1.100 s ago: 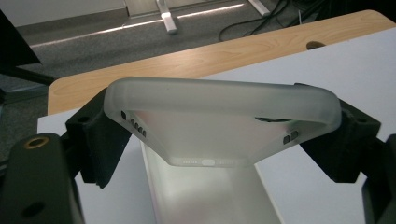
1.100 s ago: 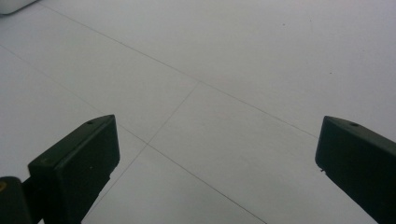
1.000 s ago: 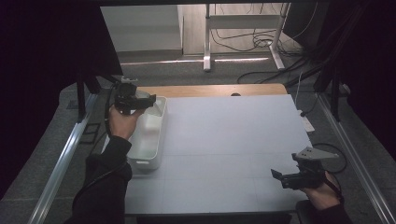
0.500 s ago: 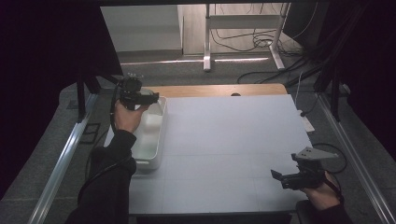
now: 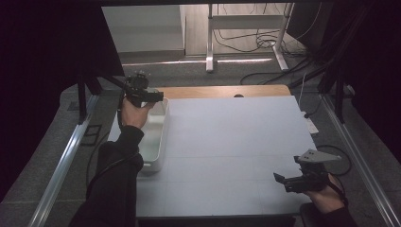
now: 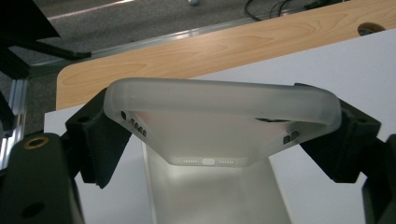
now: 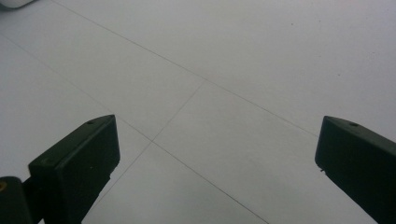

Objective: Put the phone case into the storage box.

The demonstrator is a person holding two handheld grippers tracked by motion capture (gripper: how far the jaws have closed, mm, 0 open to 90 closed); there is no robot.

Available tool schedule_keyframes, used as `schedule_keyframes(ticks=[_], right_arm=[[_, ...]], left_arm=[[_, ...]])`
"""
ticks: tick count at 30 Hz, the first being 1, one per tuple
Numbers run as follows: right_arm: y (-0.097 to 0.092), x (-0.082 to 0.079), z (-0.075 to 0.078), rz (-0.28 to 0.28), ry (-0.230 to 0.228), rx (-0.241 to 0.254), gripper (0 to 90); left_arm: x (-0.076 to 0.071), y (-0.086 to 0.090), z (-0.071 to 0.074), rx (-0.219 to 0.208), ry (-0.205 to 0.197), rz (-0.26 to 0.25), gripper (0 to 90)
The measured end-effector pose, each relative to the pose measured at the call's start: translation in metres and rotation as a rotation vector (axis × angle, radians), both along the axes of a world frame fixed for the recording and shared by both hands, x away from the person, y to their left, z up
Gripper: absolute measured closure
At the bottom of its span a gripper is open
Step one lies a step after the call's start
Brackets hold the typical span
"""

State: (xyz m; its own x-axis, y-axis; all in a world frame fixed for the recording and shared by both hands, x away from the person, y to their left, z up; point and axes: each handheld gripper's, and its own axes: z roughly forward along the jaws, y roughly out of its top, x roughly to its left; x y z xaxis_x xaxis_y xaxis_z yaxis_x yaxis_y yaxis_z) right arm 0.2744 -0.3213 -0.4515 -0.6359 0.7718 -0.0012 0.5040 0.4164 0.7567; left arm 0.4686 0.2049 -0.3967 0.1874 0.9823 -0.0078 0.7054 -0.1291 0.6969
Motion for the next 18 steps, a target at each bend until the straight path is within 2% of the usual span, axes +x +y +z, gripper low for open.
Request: schedule_keyframes(ticks=[11, 18], right_arm=[[0.001, 0.000, 0.000, 0.009, 0.002, -0.011, 0.0], [0.001, 0.000, 0.000, 0.004, 0.003, -0.008, 0.0]], left_arm=[[0.013, 0.000, -0.014, 0.004, 0.024, 0.028, 16.7], [0.019, -0.002, -0.023, -0.016, 0.027, 0.043, 16.7]])
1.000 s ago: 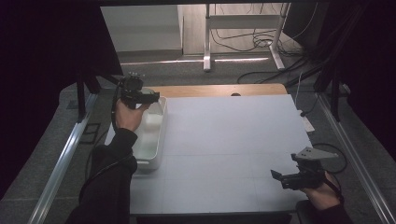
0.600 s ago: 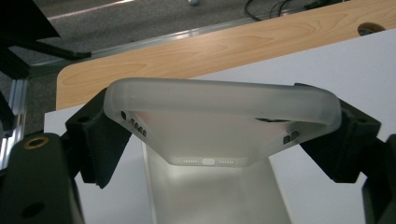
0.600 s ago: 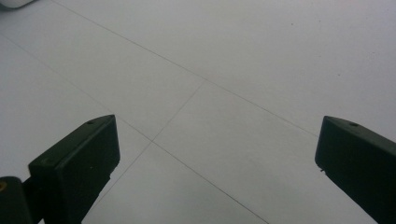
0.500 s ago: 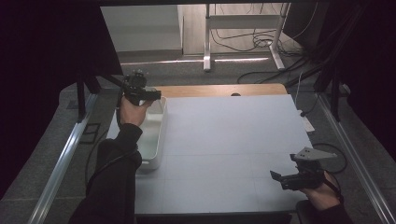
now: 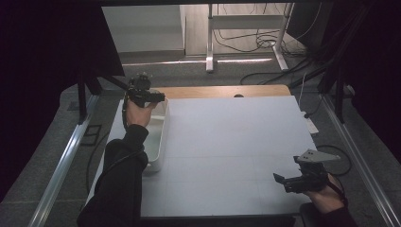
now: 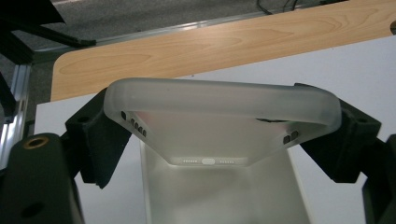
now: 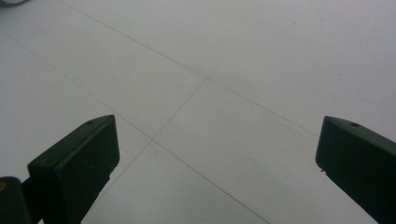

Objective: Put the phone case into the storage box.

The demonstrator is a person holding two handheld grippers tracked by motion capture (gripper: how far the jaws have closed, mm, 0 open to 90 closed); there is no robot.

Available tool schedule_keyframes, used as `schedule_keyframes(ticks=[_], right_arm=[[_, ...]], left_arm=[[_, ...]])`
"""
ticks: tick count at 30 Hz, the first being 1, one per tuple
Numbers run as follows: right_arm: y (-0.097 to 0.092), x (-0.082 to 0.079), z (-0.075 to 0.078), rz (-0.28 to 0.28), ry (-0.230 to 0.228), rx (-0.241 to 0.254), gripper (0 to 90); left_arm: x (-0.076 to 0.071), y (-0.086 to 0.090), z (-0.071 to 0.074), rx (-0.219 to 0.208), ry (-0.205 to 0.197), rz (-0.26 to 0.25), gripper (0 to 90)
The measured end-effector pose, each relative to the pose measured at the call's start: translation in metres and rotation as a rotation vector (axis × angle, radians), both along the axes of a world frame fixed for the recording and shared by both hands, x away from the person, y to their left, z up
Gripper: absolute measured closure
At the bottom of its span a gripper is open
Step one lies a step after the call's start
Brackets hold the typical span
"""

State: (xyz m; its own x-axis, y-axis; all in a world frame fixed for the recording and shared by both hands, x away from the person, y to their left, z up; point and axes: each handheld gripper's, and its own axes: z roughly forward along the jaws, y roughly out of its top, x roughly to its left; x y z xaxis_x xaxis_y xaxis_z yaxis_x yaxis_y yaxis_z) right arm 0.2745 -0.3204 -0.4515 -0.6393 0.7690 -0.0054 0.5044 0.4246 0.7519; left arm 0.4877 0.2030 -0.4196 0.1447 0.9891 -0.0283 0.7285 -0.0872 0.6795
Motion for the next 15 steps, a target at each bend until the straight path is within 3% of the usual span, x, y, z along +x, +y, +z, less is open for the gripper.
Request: schedule_keyframes(ticks=[15], right_arm=[[0.001, 0.000, 0.000, 0.013, 0.001, -0.005, 0.0]], left_arm=[[0.013, -0.008, -0.019, 0.042, 0.031, 0.010, 16.3]])
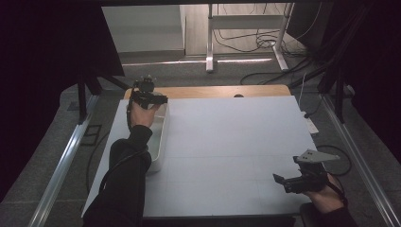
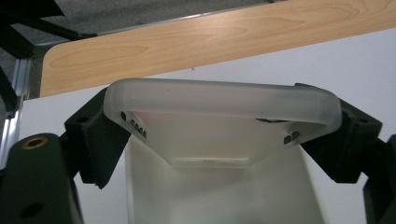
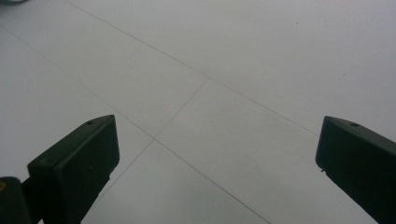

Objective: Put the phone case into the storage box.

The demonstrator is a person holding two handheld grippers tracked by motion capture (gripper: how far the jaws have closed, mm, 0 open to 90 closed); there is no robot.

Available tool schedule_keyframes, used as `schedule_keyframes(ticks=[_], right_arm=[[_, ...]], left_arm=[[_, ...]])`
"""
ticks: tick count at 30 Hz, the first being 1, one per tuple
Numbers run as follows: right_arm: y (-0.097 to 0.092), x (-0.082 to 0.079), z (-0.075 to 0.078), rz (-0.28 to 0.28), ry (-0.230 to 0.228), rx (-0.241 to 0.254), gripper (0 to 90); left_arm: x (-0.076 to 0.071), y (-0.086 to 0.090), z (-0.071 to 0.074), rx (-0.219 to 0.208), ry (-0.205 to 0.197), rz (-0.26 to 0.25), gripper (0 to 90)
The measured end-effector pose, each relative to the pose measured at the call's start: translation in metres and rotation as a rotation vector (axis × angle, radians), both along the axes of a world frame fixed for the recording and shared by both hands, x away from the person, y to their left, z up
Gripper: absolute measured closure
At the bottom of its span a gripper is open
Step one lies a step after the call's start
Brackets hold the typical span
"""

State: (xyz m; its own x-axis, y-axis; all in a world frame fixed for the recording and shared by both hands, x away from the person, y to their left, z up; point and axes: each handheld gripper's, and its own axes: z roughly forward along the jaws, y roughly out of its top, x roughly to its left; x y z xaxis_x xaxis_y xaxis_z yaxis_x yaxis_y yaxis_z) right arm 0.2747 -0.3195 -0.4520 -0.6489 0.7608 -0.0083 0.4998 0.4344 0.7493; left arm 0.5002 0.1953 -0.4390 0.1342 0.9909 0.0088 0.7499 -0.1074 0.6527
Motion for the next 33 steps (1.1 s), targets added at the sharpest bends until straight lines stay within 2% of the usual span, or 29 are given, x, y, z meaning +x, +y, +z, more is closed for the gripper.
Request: schedule_keyframes(ticks=[9, 14, 18, 19, 22, 27, 33], right_arm=[[0.000, 0.000, 0.000, 0.002, 0.002, 0.002, 0.0], [0.000, 0.000, 0.000, 0.006, 0.004, 0.001, 0.0], [0.000, 0.000, 0.000, 0.005, 0.005, 0.002, 0.0], [0.000, 0.000, 0.000, 0.007, 0.005, 0.002, 0.0], [0.000, 0.000, 0.000, 0.009, 0.005, 0.002, 0.0], [0.000, 0.000, 0.000, 0.010, 0.006, 0.004, 0.0], [0.000, 0.000, 0.000, 0.011, 0.009, -0.003, 0.0]], left_arm=[[0.003, -0.002, -0.005, 0.012, -0.015, -0.006, 15.8], [0.007, 0.001, -0.006, -0.020, -0.031, -0.026, 14.5], [0.008, 0.001, -0.008, -0.026, -0.044, -0.017, 8.9], [0.009, 0.001, -0.008, -0.018, -0.035, -0.015, 7.1], [0.011, 0.001, -0.010, -0.033, -0.034, -0.025, 4.0], [0.010, 0.003, -0.011, -0.051, -0.043, -0.017, 1.6], [0.006, 0.006, -0.008, -0.046, -0.048, -0.021, 1.3]])
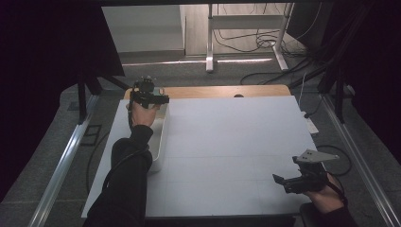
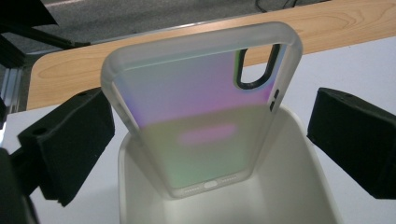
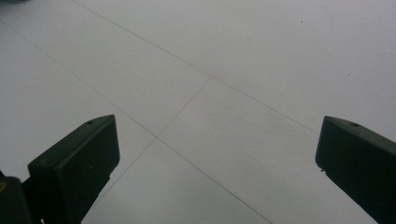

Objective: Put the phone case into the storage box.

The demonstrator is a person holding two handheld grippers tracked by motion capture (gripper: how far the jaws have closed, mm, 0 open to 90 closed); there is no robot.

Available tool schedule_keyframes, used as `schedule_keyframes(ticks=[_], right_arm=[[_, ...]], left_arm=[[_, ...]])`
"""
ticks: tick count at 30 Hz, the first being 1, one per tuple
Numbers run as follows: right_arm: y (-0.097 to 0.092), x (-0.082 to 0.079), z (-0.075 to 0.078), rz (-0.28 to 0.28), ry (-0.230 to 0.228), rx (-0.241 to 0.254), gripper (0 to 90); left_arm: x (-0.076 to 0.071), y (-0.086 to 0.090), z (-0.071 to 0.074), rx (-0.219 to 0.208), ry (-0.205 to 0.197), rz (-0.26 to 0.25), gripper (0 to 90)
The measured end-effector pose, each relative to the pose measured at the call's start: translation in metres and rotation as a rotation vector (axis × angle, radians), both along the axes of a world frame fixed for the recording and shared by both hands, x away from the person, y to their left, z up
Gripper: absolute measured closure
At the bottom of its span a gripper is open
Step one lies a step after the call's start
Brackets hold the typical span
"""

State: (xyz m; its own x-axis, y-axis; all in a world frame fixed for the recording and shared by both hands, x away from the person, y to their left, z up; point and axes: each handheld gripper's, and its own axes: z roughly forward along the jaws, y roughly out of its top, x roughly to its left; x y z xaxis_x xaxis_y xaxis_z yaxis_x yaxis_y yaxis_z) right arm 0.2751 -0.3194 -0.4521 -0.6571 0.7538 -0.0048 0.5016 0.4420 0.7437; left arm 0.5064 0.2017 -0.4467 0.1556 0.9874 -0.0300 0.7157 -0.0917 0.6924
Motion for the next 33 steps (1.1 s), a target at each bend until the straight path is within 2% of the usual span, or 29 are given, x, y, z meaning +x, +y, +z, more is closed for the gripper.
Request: schedule_keyframes(ticks=[16, 17, 28, 33], right_arm=[[0.000, 0.000, 0.000, -0.001, 0.001, 0.000, 0.0], [0.000, 0.000, 0.000, -0.001, 0.001, 0.000, 0.0], [0.000, 0.000, 0.000, -0.001, 0.003, 0.001, 0.0], [0.000, 0.000, 0.000, -0.001, 0.002, 0.000, 0.0]], left_arm=[[-0.011, 0.008, 0.009, -0.036, -0.036, -0.046, 0.9], [-0.012, 0.010, 0.009, -0.051, -0.035, -0.053, 0.8], [-0.019, 0.017, 0.012, -0.059, -0.037, -0.103, 0.1], [-0.024, 0.019, 0.012, -0.057, -0.054, -0.127, 0.2]])
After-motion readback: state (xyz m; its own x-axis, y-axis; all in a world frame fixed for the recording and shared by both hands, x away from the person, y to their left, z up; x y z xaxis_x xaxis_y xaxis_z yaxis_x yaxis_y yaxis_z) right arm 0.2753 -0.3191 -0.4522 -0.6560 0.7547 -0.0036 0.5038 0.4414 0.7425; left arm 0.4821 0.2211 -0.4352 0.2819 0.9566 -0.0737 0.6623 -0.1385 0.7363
